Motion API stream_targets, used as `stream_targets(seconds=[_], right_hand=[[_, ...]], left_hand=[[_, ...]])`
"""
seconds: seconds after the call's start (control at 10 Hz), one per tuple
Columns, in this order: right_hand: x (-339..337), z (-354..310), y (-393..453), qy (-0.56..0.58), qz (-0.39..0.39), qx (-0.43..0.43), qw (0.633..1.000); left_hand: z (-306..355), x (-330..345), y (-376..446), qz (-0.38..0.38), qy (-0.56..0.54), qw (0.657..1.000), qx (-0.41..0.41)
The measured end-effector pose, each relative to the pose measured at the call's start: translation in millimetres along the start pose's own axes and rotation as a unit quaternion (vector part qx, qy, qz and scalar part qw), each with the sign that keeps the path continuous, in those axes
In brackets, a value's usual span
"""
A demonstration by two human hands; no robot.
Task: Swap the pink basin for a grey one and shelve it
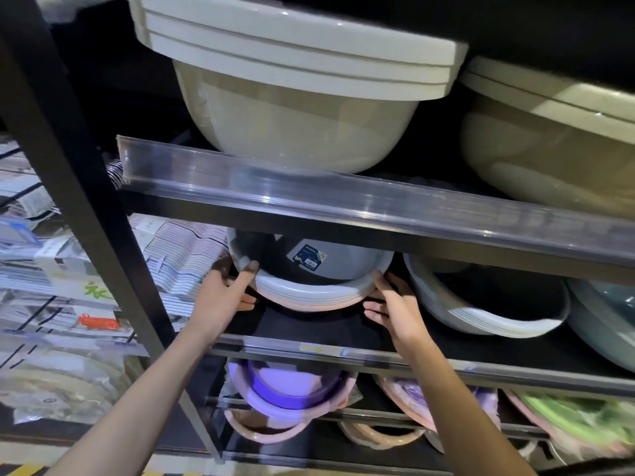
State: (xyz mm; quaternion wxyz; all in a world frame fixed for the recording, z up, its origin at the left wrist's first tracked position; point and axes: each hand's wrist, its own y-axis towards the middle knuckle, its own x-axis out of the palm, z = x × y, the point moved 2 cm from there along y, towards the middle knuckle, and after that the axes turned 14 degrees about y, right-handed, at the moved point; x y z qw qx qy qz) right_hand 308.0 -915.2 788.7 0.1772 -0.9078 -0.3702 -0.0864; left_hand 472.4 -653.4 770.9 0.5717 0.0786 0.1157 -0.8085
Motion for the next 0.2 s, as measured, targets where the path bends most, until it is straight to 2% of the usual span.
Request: stream_targets(seconds=[0.1,0.2], right_hand=[[-7.8,1.7,-7.9,-0.072,0.024,-0.033,0.997],[-13.8,-6.2,-22.9,-0.214,0.054,-0.063,0.973]], left_hand=[[0.3,-8.1,-12.3,0.057,0.100,0.993,0.010],[9.5,-16.0,-24.0,0.052,0.228,0.971,0.043]])
